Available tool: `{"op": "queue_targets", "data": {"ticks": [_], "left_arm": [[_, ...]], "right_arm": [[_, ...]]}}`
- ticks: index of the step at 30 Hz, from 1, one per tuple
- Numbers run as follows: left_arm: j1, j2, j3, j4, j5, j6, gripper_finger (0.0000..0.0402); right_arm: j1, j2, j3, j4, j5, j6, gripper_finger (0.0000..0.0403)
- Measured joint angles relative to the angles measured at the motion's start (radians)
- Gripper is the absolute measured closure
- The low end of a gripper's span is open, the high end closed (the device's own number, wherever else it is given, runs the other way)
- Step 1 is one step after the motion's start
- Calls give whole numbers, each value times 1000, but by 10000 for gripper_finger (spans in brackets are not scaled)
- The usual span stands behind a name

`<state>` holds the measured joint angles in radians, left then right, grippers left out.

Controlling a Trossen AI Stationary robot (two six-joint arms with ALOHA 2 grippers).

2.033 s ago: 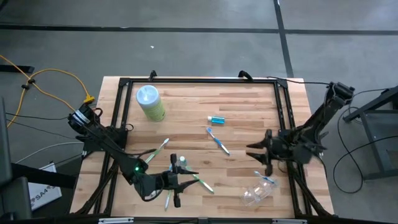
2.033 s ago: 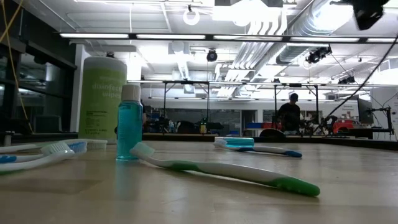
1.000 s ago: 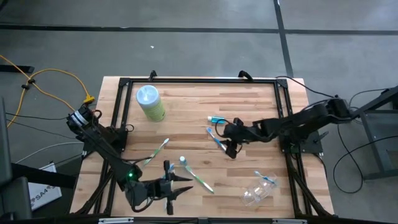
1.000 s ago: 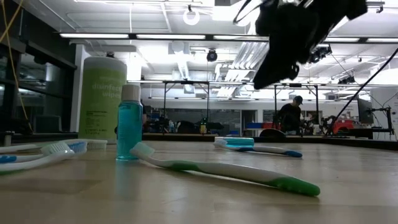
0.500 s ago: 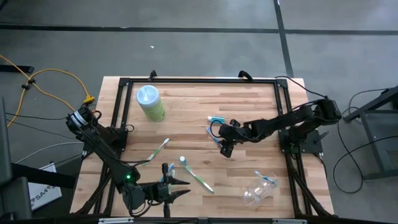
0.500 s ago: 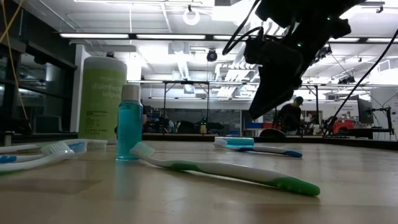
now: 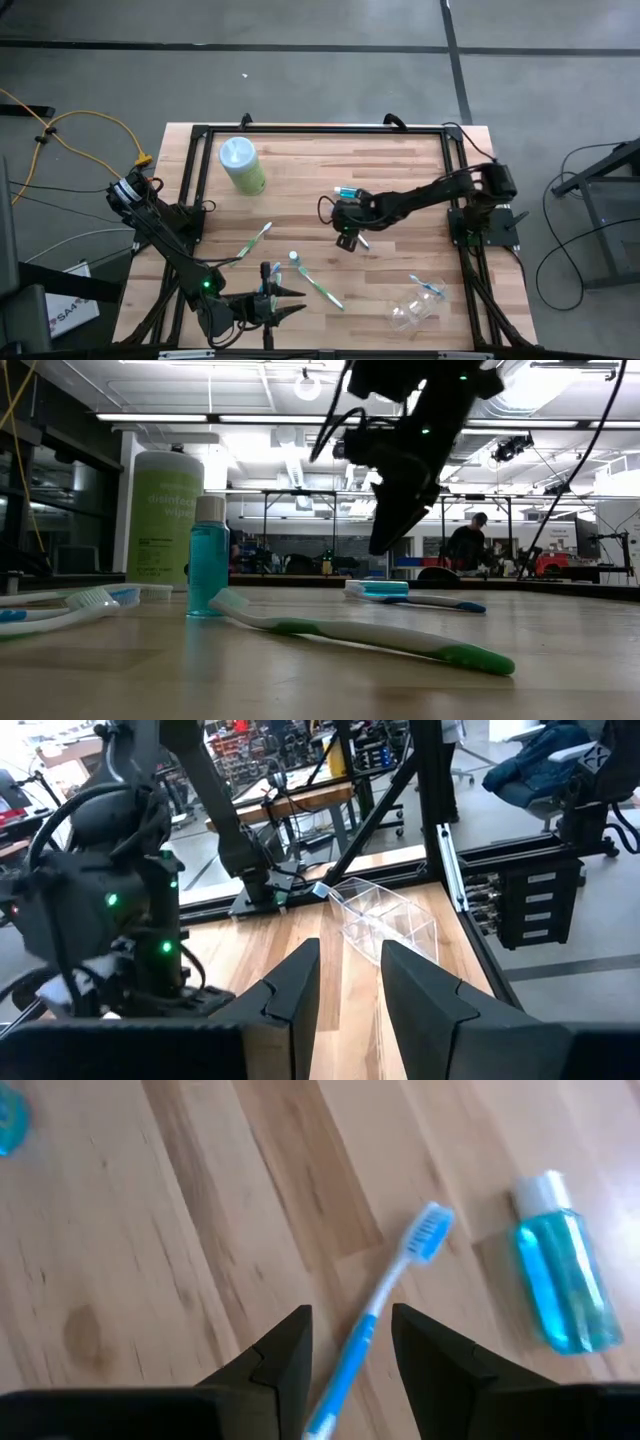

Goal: Pick & Place toothbrushing station
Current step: Put the top blue toothbrush into the right section of the transparent organizer

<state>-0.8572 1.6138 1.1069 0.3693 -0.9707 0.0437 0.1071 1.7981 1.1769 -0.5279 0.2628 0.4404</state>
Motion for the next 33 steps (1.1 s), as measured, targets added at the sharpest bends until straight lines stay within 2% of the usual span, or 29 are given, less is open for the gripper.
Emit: {"op": "queue_targets", "data": {"ticks": [12,19,33], "left_arm": [[-26,0,0,-4,-1,17,298],[-25,0,0,-4,-2,17,298],[-29,1,0,-3,-4,16,298]], "right_arm": [[-64,62,36,-96,-10,36,271],[-57,65,37,-97,-78,57,271],[-42,153,38,-113,-81,93,271]]}}
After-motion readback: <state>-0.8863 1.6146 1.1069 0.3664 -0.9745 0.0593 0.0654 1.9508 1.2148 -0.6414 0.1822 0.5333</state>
